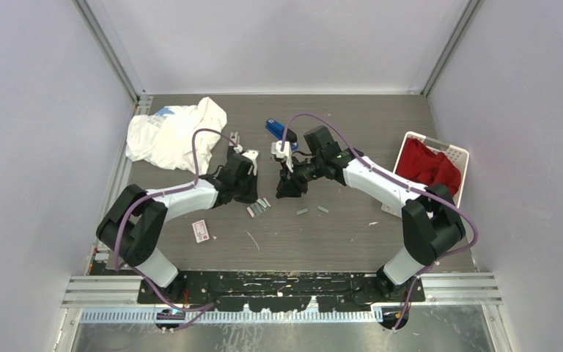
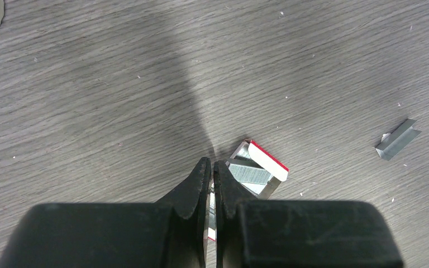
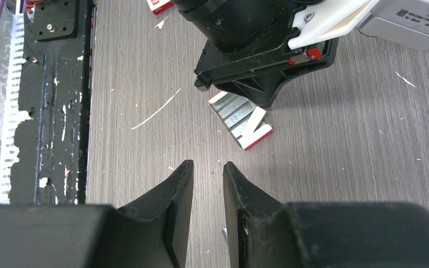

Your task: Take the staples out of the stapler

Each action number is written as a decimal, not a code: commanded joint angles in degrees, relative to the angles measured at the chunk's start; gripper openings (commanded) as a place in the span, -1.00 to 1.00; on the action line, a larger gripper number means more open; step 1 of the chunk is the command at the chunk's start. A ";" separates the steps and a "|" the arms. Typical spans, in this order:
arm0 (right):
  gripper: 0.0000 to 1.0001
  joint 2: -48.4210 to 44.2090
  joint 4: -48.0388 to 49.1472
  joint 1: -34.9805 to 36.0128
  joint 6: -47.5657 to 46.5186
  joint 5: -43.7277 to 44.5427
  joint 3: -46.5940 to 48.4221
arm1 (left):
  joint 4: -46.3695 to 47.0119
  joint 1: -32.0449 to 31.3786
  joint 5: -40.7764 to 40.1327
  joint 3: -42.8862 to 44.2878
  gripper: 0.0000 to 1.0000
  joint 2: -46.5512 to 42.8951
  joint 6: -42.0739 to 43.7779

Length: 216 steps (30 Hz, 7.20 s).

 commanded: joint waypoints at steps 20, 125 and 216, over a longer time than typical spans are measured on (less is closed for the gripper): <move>-0.37 -1.44 1.13 0.15 -0.94 -0.97 0.30 | 1.25 -0.77 1.55 1.72 -0.83 -0.92 -0.45; -0.98 23.23 23.14 0.42 49.87 4.09 -7.07 | 6.44 -0.22 4.90 -1.13 -0.79 -0.66 0.98; 0.37 15.97 5.90 12.93 22.35 38.89 8.77 | 0.98 -0.10 -8.26 -25.14 -0.17 -41.66 -7.09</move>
